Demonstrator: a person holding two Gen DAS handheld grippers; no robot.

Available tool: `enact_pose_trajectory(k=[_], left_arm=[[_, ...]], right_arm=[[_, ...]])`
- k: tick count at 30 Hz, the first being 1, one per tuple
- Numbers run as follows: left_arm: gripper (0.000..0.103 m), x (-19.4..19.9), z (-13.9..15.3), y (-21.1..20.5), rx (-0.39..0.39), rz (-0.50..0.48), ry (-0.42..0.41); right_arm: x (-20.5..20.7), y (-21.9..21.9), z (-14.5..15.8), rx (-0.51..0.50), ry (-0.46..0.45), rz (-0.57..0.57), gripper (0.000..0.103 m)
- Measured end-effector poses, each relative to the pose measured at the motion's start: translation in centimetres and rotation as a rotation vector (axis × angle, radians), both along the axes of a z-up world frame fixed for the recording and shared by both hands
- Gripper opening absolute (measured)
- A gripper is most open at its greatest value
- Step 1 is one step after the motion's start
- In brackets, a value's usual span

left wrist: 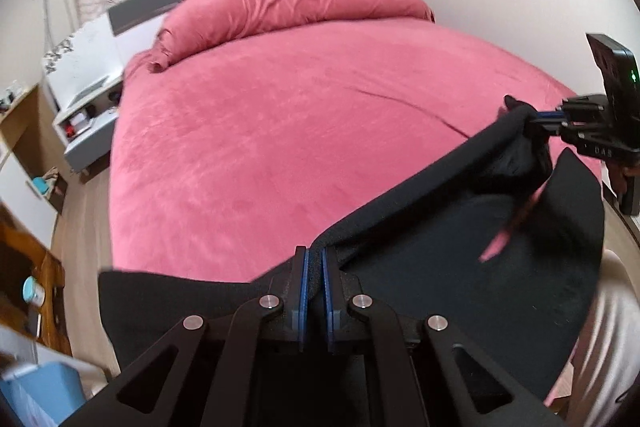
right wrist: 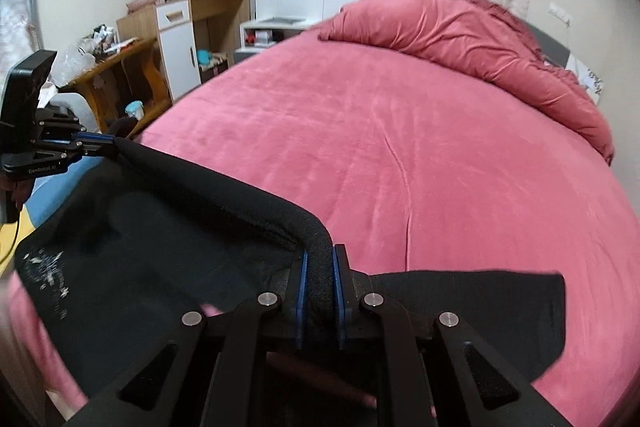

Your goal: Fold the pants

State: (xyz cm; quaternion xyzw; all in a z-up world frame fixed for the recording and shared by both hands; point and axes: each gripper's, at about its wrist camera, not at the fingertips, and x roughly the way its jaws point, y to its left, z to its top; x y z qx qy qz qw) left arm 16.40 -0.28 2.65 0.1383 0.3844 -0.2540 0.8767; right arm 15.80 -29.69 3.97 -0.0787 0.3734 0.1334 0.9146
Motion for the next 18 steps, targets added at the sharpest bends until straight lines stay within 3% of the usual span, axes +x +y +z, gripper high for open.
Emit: enact_pose_trajectory(k=[3, 8, 15, 18], left_arm=[[0.006, -3.6, -0.1, 1.1, -0.042, 0.033, -0.035], [0.006, -10.7, -1.2, 2.3, -0.105, 0.08, -0.048], [0.006, -14.9, -5.8, 3.4, -0.211, 0.189, 0.086], [0.006, -16.1, -7.3, 3.5, -0.233, 0.223, 0.134]], right_arm=[[-5.0, 0.3, 0.3, 0.026, -0.034, -0.027, 0.011], [-11.0, 1.0, -2.0, 0.052, -0.047, -0.065, 0.011], [-14.7, 1.1, -7.2, 0.154, 0.076, -0.169, 0.012], [-14.6, 1.3, -7.4, 0.138, 0.095, -0.181, 0.012]])
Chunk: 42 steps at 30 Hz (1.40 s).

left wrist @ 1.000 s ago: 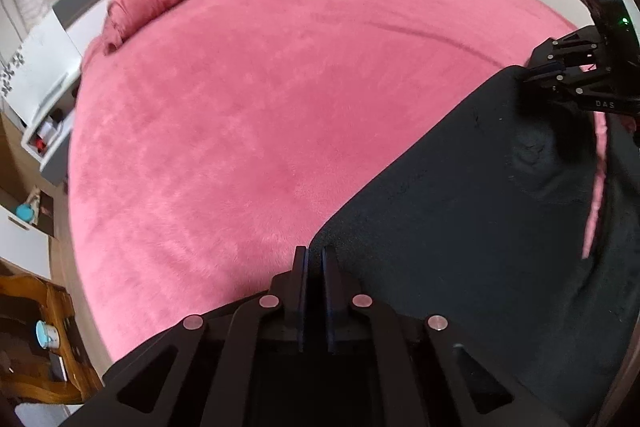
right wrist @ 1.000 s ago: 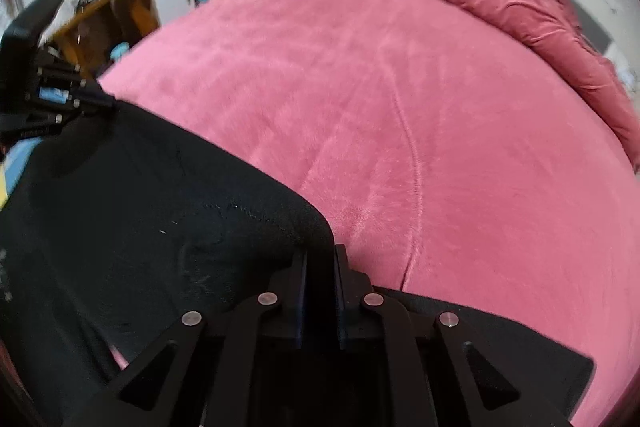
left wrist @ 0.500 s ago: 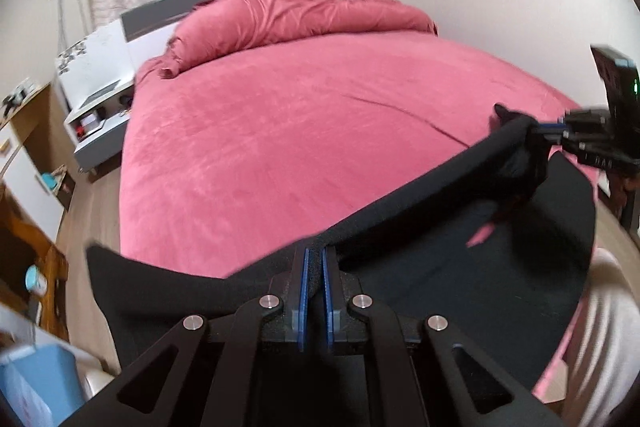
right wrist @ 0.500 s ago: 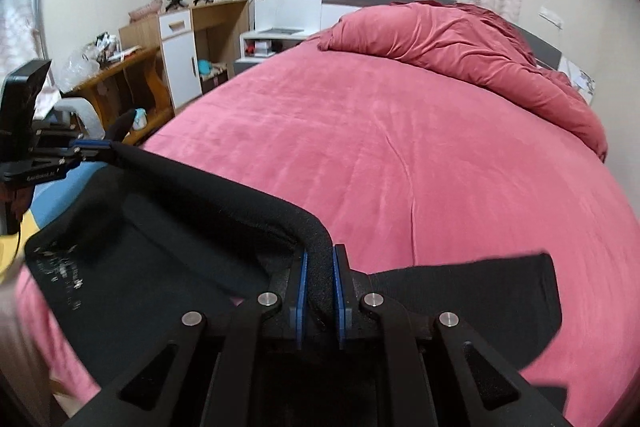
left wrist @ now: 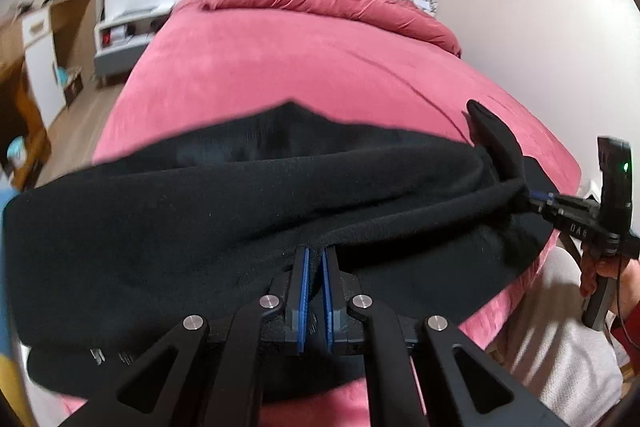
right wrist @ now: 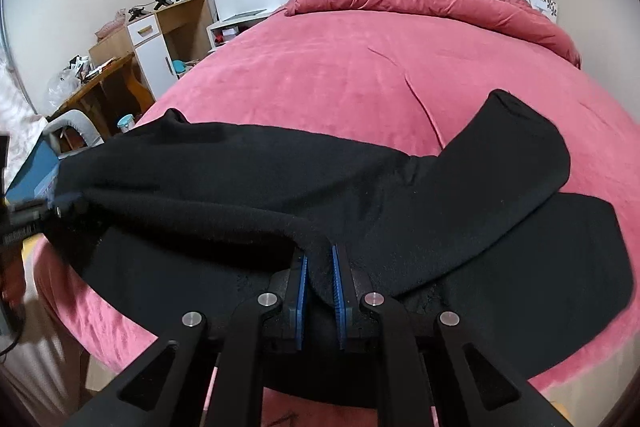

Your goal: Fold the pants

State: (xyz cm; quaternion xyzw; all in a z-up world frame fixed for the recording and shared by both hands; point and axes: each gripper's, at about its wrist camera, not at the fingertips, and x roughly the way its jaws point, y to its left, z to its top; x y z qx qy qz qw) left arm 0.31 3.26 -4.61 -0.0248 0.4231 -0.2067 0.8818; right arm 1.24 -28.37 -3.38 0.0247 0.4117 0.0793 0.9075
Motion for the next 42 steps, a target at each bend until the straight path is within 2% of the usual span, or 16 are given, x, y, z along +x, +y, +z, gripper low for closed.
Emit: enact_pose_trajectory(k=[3, 9, 14, 17, 19, 21, 25, 27, 32, 35, 36, 37, 38, 39, 40, 42], left_arm=[[0.006, -0.8, -1.4, 0.4, -0.038, 0.04, 0.053], [0.008, -1.9, -0.6, 1.8, -0.149, 0.094, 0.066], [0.022, -2.4, -1.2, 3.8, -0.309, 0.19, 0.152], [0.033, -2.5, -2.6, 5.7, -0.484, 0.263, 0.264], [0.038, -2.4, -3.2, 6.2, -0.509, 0.308, 0.299], [0.04, -2.0, -3.3, 5.9, -0.48, 0.331, 0.292], [0.057, -0.3, -3.6, 5.2, -0.485, 0.358, 0.331], [0.057, 0.8, -4.2, 5.1, -0.481, 0.385, 0.367], [0.048, 1.9, -4.9, 5.2, -0.508, 0.469, 0.427], [0.037, 2.1, -5.1, 5.4, -0.489, 0.496, 0.453], [0.027, 2.1, -5.2, 5.6, -0.485, 0.506, 0.459], [0.016, 2.1, -5.4, 5.7, -0.48, 0.519, 0.466], [0.011, 2.0, -5.6, 5.9, -0.475, 0.526, 0.467], [0.007, 2.0, -5.7, 6.0, -0.478, 0.527, 0.463], [0.007, 1.9, -5.8, 6.1, -0.491, 0.523, 0.458], [0.006, 1.6, -5.6, 6.1, -0.503, 0.509, 0.432]], right_arm=[[0.6, 0.0, -1.5, 0.019, 0.116, -0.013, 0.012], [-0.4, -0.1, -1.0, 0.002, 0.136, -0.025, 0.016], [-1.7, -1.0, -0.8, 0.034, 0.165, -0.076, 0.019], [-1.9, -2.7, 0.4, 0.123, 0.125, -0.132, 0.028], [-1.3, -3.8, 1.1, 0.166, 0.097, -0.2, 0.043], [-0.1, -4.8, 2.0, 0.119, 0.057, -0.263, 0.057], [4.1, -6.1, 3.4, -0.011, 0.0, -0.333, 0.057], [7.8, -7.0, 3.1, -0.081, 0.012, -0.367, 0.058], [16.7, -7.8, -0.5, -0.335, 0.172, -0.446, 0.061], [19.4, -8.4, -2.7, -0.435, 0.259, -0.49, 0.061], [20.0, -8.8, -3.2, -0.481, 0.278, -0.507, 0.061], [20.4, -9.3, -3.5, -0.504, 0.288, -0.519, 0.06], [20.3, -10.1, -3.5, -0.483, 0.288, -0.523, 0.05], [20.0, -11.2, -3.4, -0.435, 0.288, -0.535, 0.023], [19.4, -12.5, -3.3, -0.365, 0.29, -0.554, 0.01], [17.5, -15.1, -2.1, -0.209, 0.252, -0.588, 0.008]])
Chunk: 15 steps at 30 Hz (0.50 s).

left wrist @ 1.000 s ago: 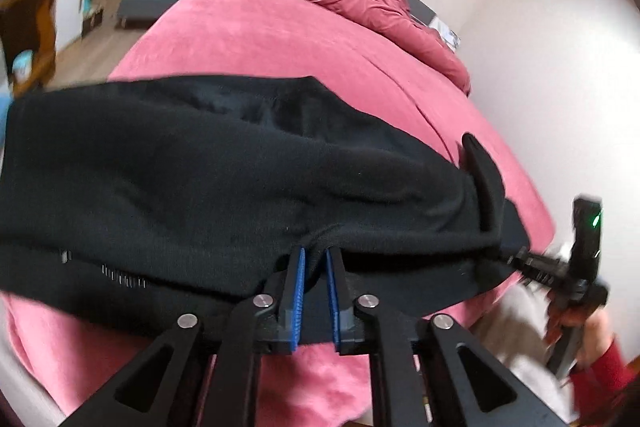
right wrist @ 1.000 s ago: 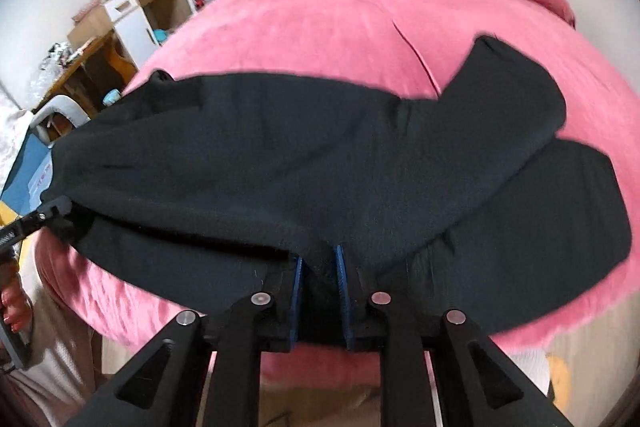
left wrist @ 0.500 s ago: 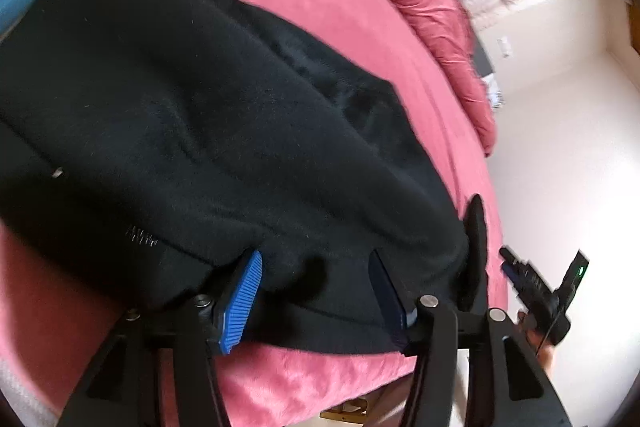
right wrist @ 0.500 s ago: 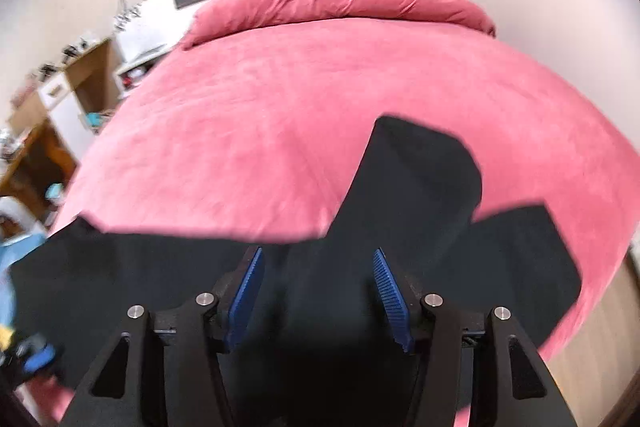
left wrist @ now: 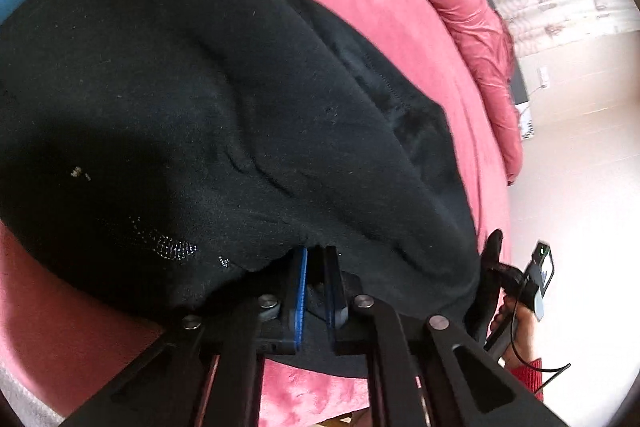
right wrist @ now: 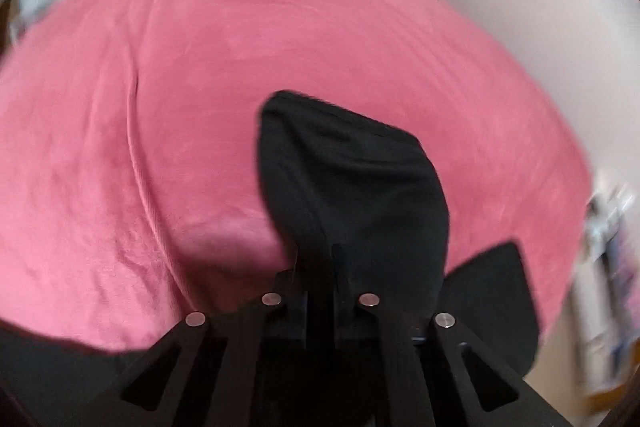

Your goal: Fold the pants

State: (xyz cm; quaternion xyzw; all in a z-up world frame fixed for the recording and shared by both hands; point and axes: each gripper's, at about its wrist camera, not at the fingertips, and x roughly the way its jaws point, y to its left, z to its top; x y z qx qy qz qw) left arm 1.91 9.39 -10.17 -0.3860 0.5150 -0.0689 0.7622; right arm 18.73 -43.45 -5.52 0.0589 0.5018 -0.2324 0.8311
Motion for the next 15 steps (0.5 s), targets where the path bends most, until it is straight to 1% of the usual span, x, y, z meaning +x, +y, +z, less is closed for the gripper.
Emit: enact_pose_trajectory(k=[1, 4, 6, 7, 9, 10, 11, 12, 13, 14, 15], left_arm=[[0.004, -0.1, 0.4, -0.1, 0.01, -0.012, -0.025], [0.002, -0.7, 1.5, 0.0, 0.032, -0.031, -0.085], [0.002, -0.9, 2.4, 0.1, 0.034, -0.034, -0.118], [0.002, -1.0, 2.6, 0.2, 0.028, -0.034, -0.129], [0.002, -1.1, 2.5, 0.3, 0.033, -0.038, -0.13], [0.002, -1.1, 2.2, 0.4, 0.034, -0.04, -0.125], [0.002, -1.1, 1.8, 0.3, 0.018, -0.05, -0.116], [0.002, -1.1, 1.4, 0.3, 0.01, -0.056, -0.107], [0.004, -1.1, 1.0, 0.1, 0.02, -0.062, -0.092], [0.006, -1.1, 0.8, -0.2, 0.04, -0.069, -0.084], [0.014, -1.1, 0.7, -0.4, 0.05, -0.075, -0.086]], right_arm=[[-1.0, -0.6, 0.7, 0.032, -0.043, -0.012, 0.008], [-6.6, -3.8, 3.7, 0.165, -0.27, -0.096, 0.008], [-10.9, -6.2, 4.7, 0.244, -0.392, -0.187, 0.008], [-13.1, -7.7, 4.5, 0.29, -0.438, -0.242, 0.008], [-16.5, -9.6, 2.7, 0.414, -0.474, -0.327, 0.008], [-17.9, -10.6, 0.9, 0.504, -0.474, -0.358, 0.008], [-19.0, -11.5, -0.8, 0.572, -0.469, -0.389, 0.012], [-20.2, -12.4, -2.6, 0.639, -0.468, -0.435, 0.012], [-21.0, -12.9, -3.8, 0.684, -0.486, -0.455, 0.013], [-21.8, -13.3, -4.8, 0.736, -0.523, -0.471, 0.018], [-22.7, -13.3, -5.3, 0.781, -0.577, -0.478, 0.026]])
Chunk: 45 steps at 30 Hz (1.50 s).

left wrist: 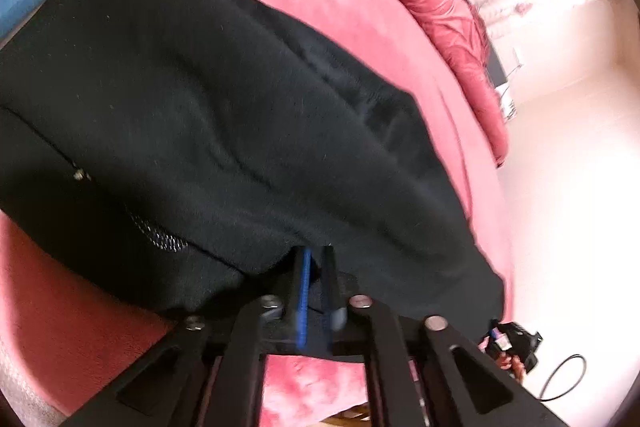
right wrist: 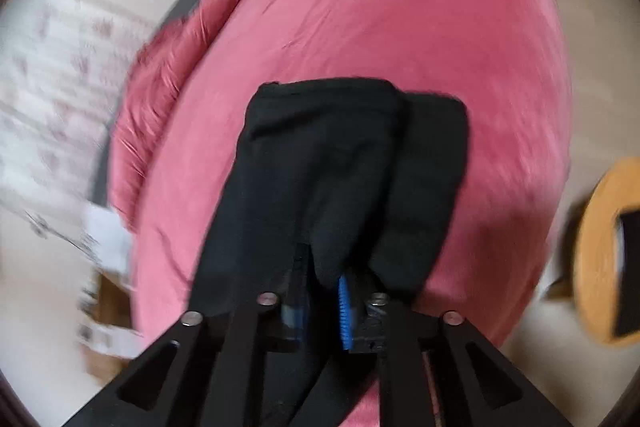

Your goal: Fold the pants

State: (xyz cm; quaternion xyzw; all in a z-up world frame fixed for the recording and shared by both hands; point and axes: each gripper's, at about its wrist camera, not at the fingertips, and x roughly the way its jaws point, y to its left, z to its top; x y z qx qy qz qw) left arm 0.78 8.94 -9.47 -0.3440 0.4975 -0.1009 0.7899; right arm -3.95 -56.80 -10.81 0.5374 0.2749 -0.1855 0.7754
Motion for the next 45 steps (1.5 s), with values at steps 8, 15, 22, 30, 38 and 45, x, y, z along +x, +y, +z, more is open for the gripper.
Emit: enact_pose_trajectory(k=[8, 15, 22, 30, 38, 45], left_arm=[[0.03, 1.7, -0.5, -1.0, -0.055, 0.017, -0.011], [0.0, 2.6, 1.3, -0.8, -0.013, 0.07, -0.023], [0.0, 1.4, 3.3, -0.5, 0.062, 0.027, -0.073], [0.032, 0.9, 0.4, -0.2, -0.05, 0.03, -0.01], [0.036, 2.0, 0.0, -2.0, -0.013, 0.05, 0.01], [0.036, 0.5, -0.6, -2.1, -0.015, 0.044, 0.042]], right_arm=[[2.1, 1.7, 0.2, -0.027, -0.033, 0.087, 0.035], [2.7, 1.0, 2.5, -0.109, 0.007, 0.076, 0.007], [1.3, 0.2, 3.4, -0.12, 0.055, 0.049, 0.007], [0.9, 2.9, 1.9, -0.088, 0.053, 0.107, 0.041], [2.4, 11.9, 2.2, -0.05, 0.036, 0.376, 0.044], [5.5, 21.1, -0.4, 0.1, 0.008, 0.596, 0.044]])
